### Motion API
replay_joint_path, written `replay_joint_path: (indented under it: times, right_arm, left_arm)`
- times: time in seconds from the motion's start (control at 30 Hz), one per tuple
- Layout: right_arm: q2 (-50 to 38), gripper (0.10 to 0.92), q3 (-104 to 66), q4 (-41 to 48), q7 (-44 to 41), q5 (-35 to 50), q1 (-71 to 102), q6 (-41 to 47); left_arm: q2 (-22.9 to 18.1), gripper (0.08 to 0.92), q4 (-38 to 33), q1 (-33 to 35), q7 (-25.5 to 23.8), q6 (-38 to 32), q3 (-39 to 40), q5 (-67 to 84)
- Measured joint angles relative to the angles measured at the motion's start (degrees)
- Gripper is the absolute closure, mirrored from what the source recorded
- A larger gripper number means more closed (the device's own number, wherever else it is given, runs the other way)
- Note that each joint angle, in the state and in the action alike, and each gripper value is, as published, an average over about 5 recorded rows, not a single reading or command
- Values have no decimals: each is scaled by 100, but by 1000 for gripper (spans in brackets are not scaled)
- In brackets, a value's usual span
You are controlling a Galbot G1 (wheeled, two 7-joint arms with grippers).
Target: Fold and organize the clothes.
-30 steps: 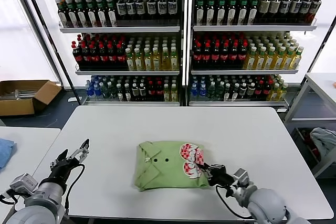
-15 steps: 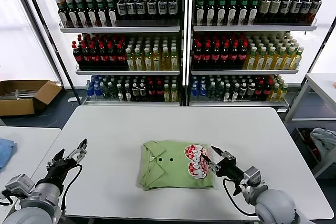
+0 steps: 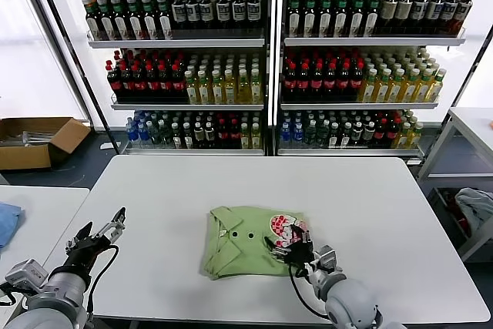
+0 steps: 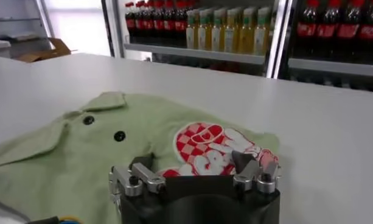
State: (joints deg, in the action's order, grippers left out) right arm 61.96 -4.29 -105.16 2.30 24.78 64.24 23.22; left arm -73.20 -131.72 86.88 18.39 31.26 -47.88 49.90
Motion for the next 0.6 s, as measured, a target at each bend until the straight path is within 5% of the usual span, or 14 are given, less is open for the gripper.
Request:
replay_joint_path:
  times: [0.6]
  right_arm:
    - [735, 203, 848, 394, 453, -91, -899, 319]
  left_arm:
    - [53, 177, 91, -39, -19, 3, 44, -7]
